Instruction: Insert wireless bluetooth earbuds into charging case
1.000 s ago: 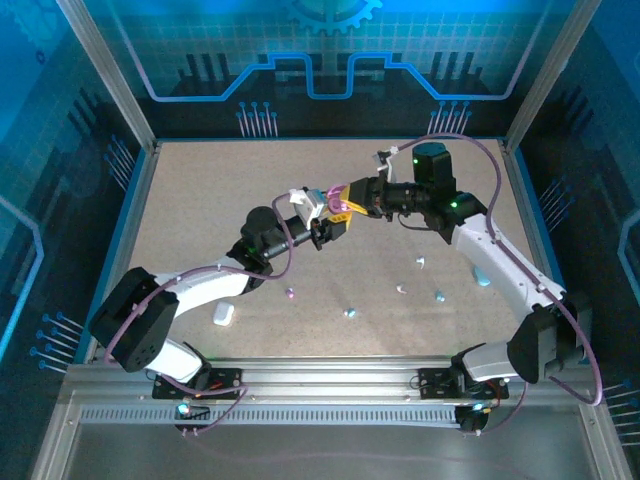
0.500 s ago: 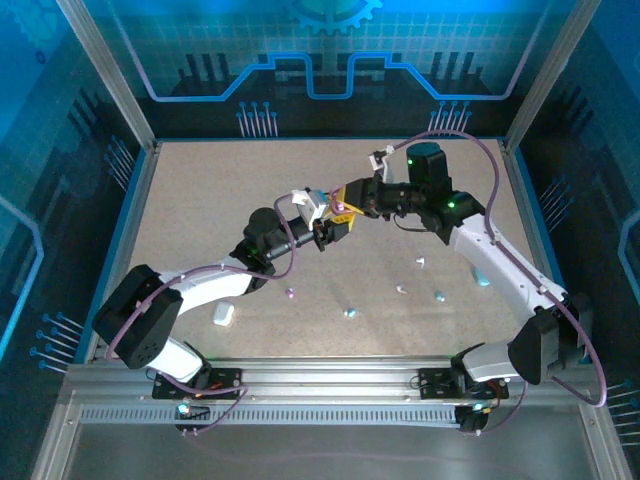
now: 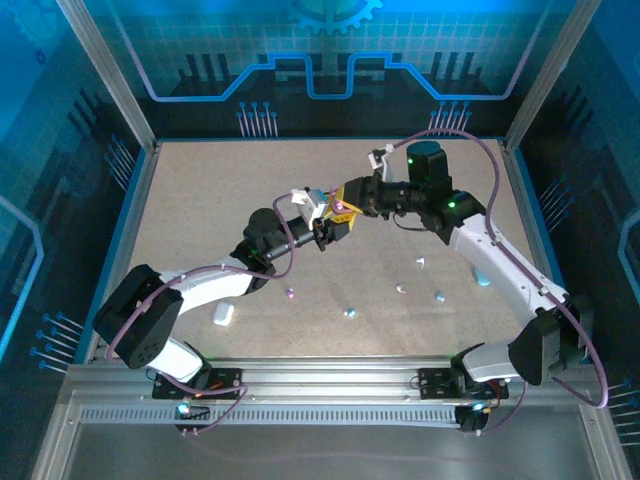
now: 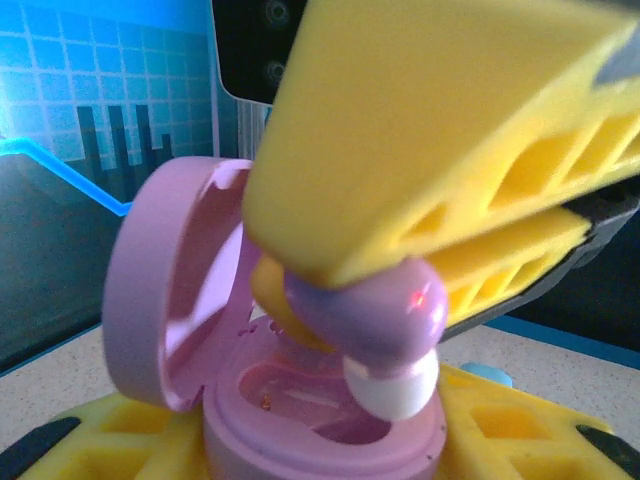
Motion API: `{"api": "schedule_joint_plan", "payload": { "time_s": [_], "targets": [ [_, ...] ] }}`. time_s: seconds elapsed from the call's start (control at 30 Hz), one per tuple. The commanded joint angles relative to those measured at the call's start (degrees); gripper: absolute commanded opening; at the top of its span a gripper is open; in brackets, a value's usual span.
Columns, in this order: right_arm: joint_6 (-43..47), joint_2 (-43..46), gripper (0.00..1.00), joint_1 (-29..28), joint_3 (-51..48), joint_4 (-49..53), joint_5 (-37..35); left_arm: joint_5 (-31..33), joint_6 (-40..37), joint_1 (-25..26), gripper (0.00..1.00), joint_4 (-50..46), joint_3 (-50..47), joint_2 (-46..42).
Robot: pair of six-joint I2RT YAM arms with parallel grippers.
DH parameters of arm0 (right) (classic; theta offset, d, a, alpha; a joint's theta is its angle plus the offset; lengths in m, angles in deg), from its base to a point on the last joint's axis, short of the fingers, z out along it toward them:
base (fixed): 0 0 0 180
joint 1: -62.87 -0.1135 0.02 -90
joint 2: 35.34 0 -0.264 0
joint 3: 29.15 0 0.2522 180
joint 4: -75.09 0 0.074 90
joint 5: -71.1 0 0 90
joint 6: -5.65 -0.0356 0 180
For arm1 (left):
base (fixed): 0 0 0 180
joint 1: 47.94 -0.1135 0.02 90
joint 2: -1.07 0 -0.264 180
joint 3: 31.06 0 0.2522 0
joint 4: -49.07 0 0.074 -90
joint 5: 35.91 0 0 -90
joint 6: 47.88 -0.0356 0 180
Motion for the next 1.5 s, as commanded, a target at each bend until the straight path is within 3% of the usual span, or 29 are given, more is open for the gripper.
{"api": "schedule_joint_plan", "payload": {
  "time_s": [0.0,0.27,0.73,0.83,1.1,1.47],
  "targets": [
    [-5.6,0.0,0.19,2.1,-0.2,-5.7,7.4,1.9,-1.1,0.6,0.45,2.9,0.2,-1.2],
    [-24.3,-1.1,0.19,6.5,-5.7,-25.6,20.1,4.6,-1.9,-0.1,0.45,3.5,-2.0,-1.8],
    [-36.2,-3.2,0.18,7.2,-9.1,-37.8,20.5,1.7,-1.2,-0.8,0.45,5.3,-2.8,-2.4],
    [-32.9,-2.9,0.18,7.1,-8.6,-33.3,19.3,1.3,-0.8,-0.7,0.45,5.6,-2.6,-2.1],
    [-7.3,-0.7,0.18,3.9,-0.1,-4.6,9.2,-0.1,0.7,-0.7,0.45,6.4,-1.3,-1.1],
    [1.5,-2.5,0.18,0.9,4.3,3.0,5.1,-0.4,2.2,-0.6,0.45,7.7,-0.9,0.0]
  ]
}}
